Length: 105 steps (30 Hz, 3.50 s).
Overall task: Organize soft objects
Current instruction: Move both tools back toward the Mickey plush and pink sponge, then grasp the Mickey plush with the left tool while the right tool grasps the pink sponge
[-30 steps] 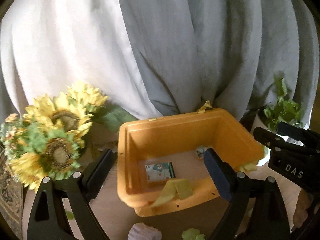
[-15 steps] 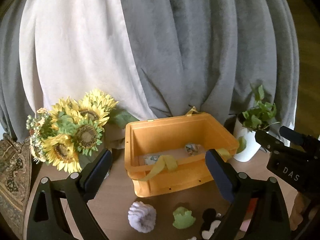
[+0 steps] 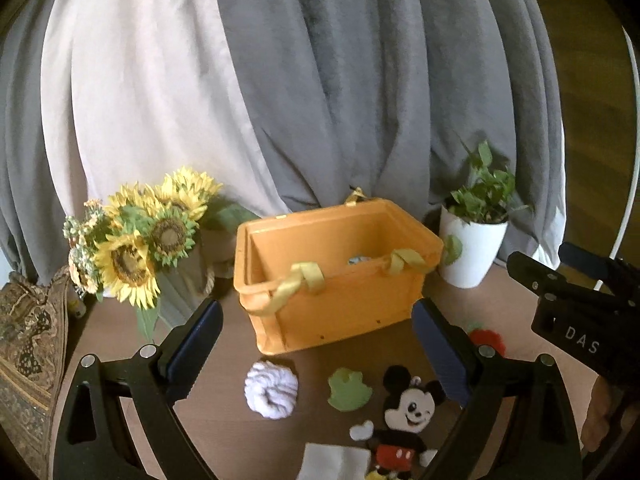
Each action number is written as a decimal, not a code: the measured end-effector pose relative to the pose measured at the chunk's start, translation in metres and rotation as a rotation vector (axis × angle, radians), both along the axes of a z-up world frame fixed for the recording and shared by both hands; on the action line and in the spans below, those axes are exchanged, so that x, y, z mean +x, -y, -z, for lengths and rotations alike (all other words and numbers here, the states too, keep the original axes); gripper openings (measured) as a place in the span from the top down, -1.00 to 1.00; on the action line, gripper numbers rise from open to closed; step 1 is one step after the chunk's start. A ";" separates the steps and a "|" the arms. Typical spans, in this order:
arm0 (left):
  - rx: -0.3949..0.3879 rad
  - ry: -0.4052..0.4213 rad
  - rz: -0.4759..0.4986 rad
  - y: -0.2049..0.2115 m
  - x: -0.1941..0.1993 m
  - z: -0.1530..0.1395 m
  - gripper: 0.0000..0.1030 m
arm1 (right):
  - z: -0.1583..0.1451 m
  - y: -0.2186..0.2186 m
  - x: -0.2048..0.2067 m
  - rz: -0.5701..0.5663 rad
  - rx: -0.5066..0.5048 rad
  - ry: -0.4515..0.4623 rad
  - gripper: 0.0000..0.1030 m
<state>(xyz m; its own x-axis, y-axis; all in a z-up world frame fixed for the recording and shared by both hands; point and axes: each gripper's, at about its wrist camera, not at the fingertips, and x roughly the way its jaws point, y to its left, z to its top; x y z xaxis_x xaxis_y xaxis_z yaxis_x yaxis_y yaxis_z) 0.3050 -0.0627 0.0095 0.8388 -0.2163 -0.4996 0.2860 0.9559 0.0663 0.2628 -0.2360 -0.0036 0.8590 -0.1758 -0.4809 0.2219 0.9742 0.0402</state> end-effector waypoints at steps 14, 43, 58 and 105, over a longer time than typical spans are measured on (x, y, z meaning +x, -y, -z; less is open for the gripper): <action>0.041 -0.039 0.088 0.024 -0.020 0.032 -0.88 | 0.031 0.016 -0.027 0.004 0.029 -0.047 -0.44; 0.246 -0.172 0.283 0.066 -0.010 0.131 -0.88 | 0.137 0.031 -0.028 0.023 0.141 -0.290 -0.44; 0.308 -0.233 0.349 0.083 0.000 0.171 -0.87 | 0.180 0.036 -0.010 -0.008 0.179 -0.395 -0.44; 0.092 -0.212 0.133 0.054 -0.028 0.118 -0.16 | 0.133 0.025 -0.040 -0.125 0.151 -0.280 0.11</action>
<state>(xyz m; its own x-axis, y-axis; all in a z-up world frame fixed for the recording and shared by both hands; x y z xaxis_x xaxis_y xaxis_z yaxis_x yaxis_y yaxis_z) 0.2774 -0.1166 -0.1089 0.6805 -0.2633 -0.6839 0.4259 0.9015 0.0768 0.2224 -0.2615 -0.1361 0.7001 0.0137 -0.7139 0.1236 0.9824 0.1401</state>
